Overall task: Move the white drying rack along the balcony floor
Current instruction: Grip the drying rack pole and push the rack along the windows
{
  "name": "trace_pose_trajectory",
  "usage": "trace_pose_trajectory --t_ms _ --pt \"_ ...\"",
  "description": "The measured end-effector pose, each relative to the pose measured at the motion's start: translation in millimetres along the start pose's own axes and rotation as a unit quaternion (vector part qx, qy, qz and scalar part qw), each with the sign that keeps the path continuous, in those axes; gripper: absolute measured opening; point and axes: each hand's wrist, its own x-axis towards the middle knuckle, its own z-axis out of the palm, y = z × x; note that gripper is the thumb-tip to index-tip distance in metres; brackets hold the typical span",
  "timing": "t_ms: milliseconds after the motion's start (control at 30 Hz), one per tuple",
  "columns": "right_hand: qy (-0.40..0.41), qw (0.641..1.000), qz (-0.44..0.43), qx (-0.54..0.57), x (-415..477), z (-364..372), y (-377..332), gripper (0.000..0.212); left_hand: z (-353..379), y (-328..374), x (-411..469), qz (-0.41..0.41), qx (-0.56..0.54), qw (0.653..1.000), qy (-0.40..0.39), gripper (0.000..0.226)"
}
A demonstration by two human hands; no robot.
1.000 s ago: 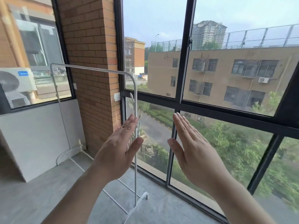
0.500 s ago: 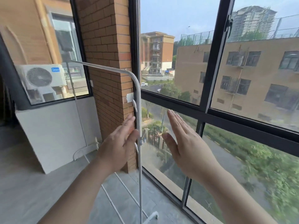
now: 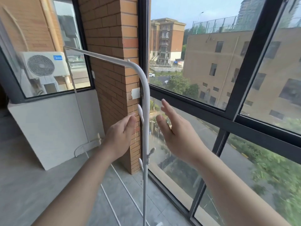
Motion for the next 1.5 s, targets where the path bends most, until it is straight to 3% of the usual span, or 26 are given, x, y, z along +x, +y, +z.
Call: trace_pose_trajectory --t_ms 100,167,267,433,533,700,833,900,1000,1133,1233,1267,1400,1467,1500 --pt "-0.002 0.999 0.007 0.034 28 18 12 0.066 10 -24 28 -0.030 -0.035 0.999 -0.011 0.077" --pt "0.001 0.996 0.032 0.082 44 29 19 0.063 23 -38 44 -0.073 -0.128 0.989 -0.019 0.085" --pt "0.017 0.984 0.063 0.168 63 41 25 0.050 52 -55 55 -0.190 -0.273 0.942 -0.031 0.064" --pt "0.057 0.967 0.052 0.244 85 55 23 0.014 100 -84 52 -0.408 -0.319 0.855 -0.040 0.063" --pt "0.099 0.966 0.009 0.238 94 61 21 0.021 124 -93 40 -0.467 -0.327 0.821 -0.023 0.064" --pt "0.115 0.960 -0.047 0.251 110 65 18 0.036 152 -96 30 -0.493 -0.340 0.801 0.018 0.050" --pt "0.121 0.959 -0.035 0.253 118 73 21 0.035 159 -91 31 -0.534 -0.413 0.736 0.047 0.048" --pt "0.080 0.951 0.008 0.300 118 75 21 0.033 164 -97 29 -0.559 -0.436 0.702 0.067 0.045" --pt "-0.024 0.922 0.078 0.379 115 77 25 0.060 166 -96 26 -0.611 -0.410 0.670 0.095 0.032" --pt "-0.074 0.896 0.067 0.432 108 83 30 0.069 175 -86 20 -0.664 -0.392 0.630 0.089 0.032" --pt "-0.070 0.893 0.063 0.440 109 87 38 0.077 183 -89 25 -0.724 -0.382 0.570 0.070 0.048" --pt "-0.076 0.892 0.066 0.441 109 87 40 0.081 181 -91 26 -0.729 -0.444 0.511 0.101 0.051" --pt "-0.093 0.886 0.091 0.445 104 91 41 0.090 181 -96 24 -0.692 -0.578 0.360 0.241 0.080" --pt "-0.085 0.876 0.107 0.463 103 94 39 0.089 184 -92 23 -0.674 -0.607 0.304 0.292 0.081" --pt "-0.081 0.874 0.114 0.466 104 96 38 0.086 184 -91 23 -0.668 -0.607 0.302 0.305 0.076"
